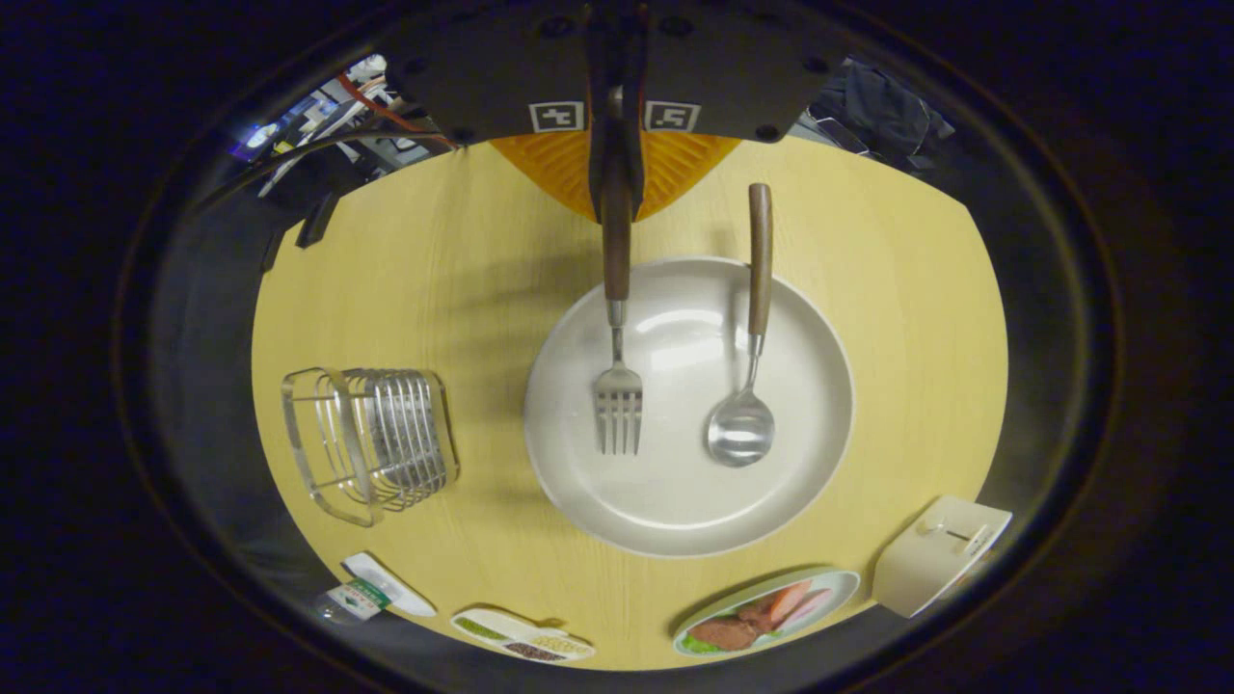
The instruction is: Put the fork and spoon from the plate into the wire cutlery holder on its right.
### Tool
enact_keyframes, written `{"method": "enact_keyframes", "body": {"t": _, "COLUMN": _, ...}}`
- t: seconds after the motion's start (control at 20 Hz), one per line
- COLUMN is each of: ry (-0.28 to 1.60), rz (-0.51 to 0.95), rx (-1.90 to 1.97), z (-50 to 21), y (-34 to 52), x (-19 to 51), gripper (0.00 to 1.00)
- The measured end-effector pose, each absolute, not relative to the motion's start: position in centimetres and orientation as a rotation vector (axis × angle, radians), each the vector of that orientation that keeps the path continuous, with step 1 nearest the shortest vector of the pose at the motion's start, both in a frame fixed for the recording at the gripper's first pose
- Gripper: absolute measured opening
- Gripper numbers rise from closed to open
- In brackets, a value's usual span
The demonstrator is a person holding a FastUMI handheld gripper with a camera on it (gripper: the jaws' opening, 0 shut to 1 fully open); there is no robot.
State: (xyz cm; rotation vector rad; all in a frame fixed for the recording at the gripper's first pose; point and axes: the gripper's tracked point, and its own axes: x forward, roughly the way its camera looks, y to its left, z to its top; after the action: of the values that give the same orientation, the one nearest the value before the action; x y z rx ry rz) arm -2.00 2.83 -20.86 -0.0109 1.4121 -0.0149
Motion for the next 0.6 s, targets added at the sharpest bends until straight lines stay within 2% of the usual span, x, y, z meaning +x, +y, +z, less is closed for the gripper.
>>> {"method": "enact_keyframes", "body": {"t": 0.6, "ry": 1.385, "rz": -0.097, "rx": 0.101, "z": -11.5, "y": -1.0, "x": -2.4, "gripper": 0.09}}
